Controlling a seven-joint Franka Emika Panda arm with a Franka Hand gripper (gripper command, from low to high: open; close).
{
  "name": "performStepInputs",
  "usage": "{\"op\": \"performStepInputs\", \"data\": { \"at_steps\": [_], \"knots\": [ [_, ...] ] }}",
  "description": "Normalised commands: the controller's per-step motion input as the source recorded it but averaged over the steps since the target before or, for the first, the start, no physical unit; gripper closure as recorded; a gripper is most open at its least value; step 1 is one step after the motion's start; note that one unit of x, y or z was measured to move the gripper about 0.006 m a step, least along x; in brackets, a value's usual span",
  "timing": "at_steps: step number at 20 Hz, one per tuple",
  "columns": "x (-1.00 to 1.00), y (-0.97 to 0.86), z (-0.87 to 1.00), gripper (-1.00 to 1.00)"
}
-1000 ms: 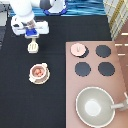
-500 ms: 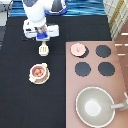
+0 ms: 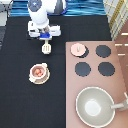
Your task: Take the lid off the pot, put the pot on the plate, and use the tool to push the pot to the front of the table.
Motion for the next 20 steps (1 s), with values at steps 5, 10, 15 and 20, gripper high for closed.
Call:
{"op": "performStepInputs", "data": {
  "at_steps": [5,10,15,20],
  "knots": [
    [0.9,-0.12,0.05,1.0],
    [0.85,-0.2,0.13,1.0],
    [0.84,-0.23,0.13,1.0],
    [0.92,-0.17,0.17,1.0]
  ]
}}
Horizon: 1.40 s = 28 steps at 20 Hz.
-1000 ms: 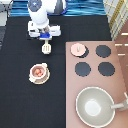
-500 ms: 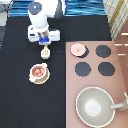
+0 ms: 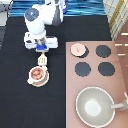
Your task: Take the lid off the pot, put the pot on the plate, and use the tool to push the pot to the front of the table.
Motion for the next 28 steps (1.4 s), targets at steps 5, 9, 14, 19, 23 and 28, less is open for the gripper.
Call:
{"op": "performStepInputs", "data": {
  "at_steps": [5,9,14,19,23,28],
  "knots": [
    [0.99,-0.09,0.21,1.0],
    [1.0,-0.01,0.28,1.0],
    [1.0,0.0,0.37,1.0],
    [0.32,-0.03,0.66,1.0],
    [-0.81,-0.26,0.64,1.0],
    [-0.78,-0.31,0.38,1.0]
  ]
}}
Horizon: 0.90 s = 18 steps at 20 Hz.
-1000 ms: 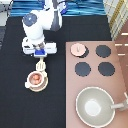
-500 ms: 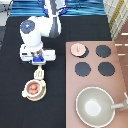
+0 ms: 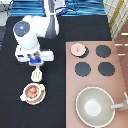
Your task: Take the lid off the pot, put the pot on the plate, and use the tool to push the pot to the front of the table.
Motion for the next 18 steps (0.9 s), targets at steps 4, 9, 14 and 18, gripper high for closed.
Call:
{"op": "performStepInputs", "data": {
  "at_steps": [4,9,14,18],
  "knots": [
    [-0.51,-0.42,0.03,1.0],
    [0.33,-0.46,-0.16,1.0],
    [0.57,-0.35,-0.08,1.0],
    [0.67,-0.28,-0.14,1.0]
  ]
}}
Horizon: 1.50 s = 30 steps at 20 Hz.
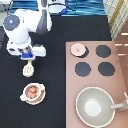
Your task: Take the lid off the pot, put the pot on the plate, and use the tool to push the pot to the front of the table.
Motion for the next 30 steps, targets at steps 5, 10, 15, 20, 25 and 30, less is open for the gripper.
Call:
{"op": "performStepInputs", "data": {
  "at_steps": [5,10,15,20,25,30],
  "knots": [
    [0.71,-0.29,-0.23,1.0],
    [0.77,-0.23,-0.25,1.0],
    [0.84,0.19,0.07,1.0],
    [0.92,0.41,0.27,1.0],
    [0.82,0.38,0.46,1.0],
    [-0.58,0.01,0.73,1.0]
  ]
}}
